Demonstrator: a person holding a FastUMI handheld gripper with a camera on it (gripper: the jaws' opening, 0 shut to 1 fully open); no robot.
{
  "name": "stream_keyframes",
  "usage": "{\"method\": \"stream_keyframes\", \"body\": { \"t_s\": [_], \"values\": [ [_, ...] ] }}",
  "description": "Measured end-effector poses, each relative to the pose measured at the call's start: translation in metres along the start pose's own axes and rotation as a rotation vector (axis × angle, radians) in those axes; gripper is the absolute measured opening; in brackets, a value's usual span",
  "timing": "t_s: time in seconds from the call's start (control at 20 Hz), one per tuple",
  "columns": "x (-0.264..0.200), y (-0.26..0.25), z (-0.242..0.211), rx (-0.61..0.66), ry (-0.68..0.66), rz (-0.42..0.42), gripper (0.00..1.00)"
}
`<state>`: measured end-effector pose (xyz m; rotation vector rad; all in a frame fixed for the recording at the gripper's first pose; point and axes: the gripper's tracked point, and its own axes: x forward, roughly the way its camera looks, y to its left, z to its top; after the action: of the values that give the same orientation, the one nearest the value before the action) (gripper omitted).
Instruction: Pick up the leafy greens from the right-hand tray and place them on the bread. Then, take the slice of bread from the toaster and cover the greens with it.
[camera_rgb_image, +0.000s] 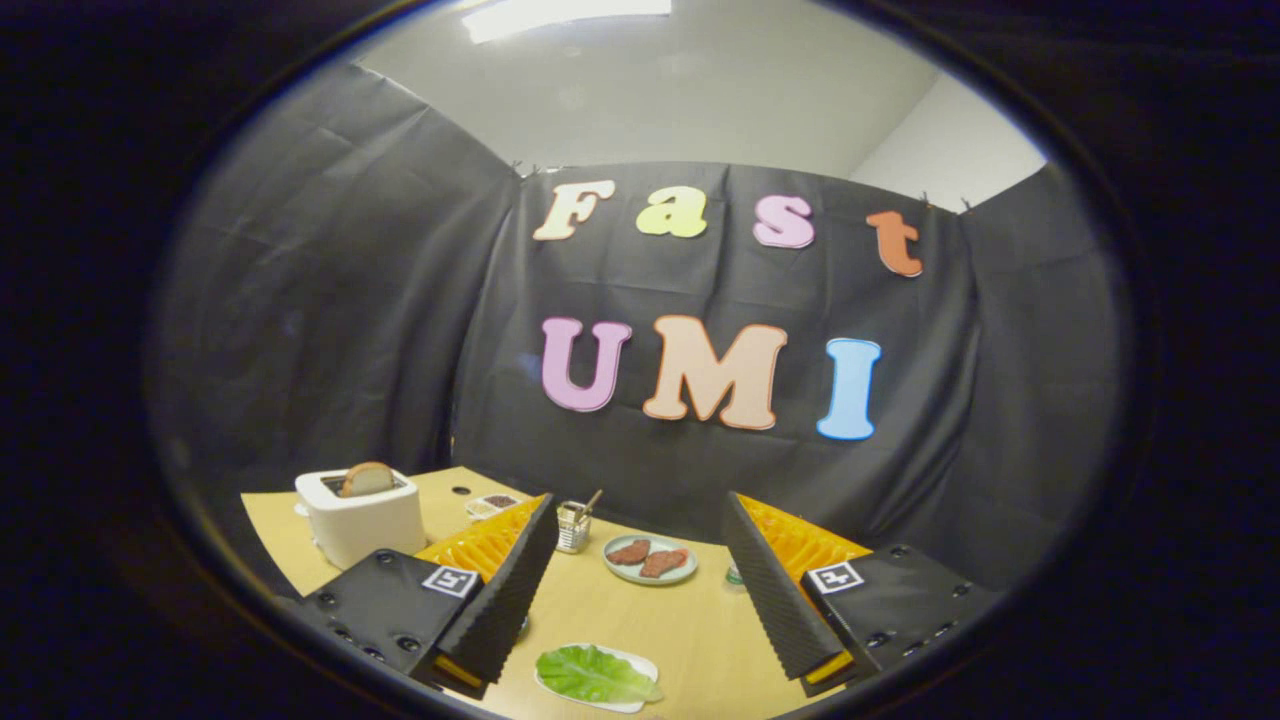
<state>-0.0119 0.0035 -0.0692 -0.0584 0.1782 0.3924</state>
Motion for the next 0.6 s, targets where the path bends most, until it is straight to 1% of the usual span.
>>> {"method": "stream_keyframes", "body": {
  "t_s": [0.35,0.6],
  "values": [
    [0.018,0.002,-0.043,-0.106,0.117,0.194,1.0],
    [0.032,0.012,-0.087,-0.126,0.212,0.315,1.0]
  ]
}}
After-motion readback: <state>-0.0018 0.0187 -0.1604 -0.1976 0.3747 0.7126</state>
